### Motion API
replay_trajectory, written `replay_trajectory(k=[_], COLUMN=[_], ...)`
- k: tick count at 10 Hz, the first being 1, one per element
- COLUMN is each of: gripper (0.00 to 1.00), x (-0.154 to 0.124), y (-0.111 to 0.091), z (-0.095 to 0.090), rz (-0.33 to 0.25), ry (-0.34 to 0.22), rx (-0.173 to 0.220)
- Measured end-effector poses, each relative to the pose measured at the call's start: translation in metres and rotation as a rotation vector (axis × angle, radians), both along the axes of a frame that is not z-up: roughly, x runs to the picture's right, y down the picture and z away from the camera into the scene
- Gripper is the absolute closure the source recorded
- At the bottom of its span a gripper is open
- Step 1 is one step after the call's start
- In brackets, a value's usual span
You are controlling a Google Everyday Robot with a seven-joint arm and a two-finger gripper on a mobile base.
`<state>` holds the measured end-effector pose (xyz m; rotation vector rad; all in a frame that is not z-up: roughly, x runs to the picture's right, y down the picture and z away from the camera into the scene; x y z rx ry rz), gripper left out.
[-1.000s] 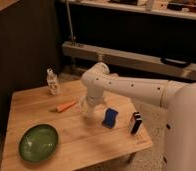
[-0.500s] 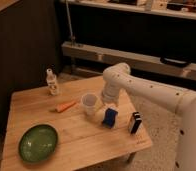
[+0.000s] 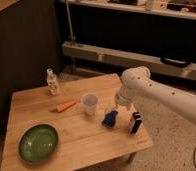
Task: Place the white sponge in the ceramic cup
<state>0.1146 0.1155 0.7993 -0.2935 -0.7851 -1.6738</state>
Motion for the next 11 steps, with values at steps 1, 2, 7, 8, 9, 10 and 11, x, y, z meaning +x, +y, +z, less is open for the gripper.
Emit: replay_trajectory(k=[1,2,7,8,9,10,11], gripper=[0.20,0.20,0.20,0.20,0.20,0.20,0.20], x=[-0.009,-0.019,-0.051,-0.053,-0.055,-0.056,-0.056], y=[-0.001,-0.001,0.012,0.015,0.017,0.018,0.017], z=[-0.001,-0.001,-0.017,-0.021,-0.023,-0.023,-0.023], rz=[-0.002,-0.003,0.134,0.156,0.169,0.173,0.168], ry=[0.021,0.045,0.192,0.197,0.199,0.199,0.201], rx=[0.012,0.023,0.216,0.242,0.255,0.260,0.259])
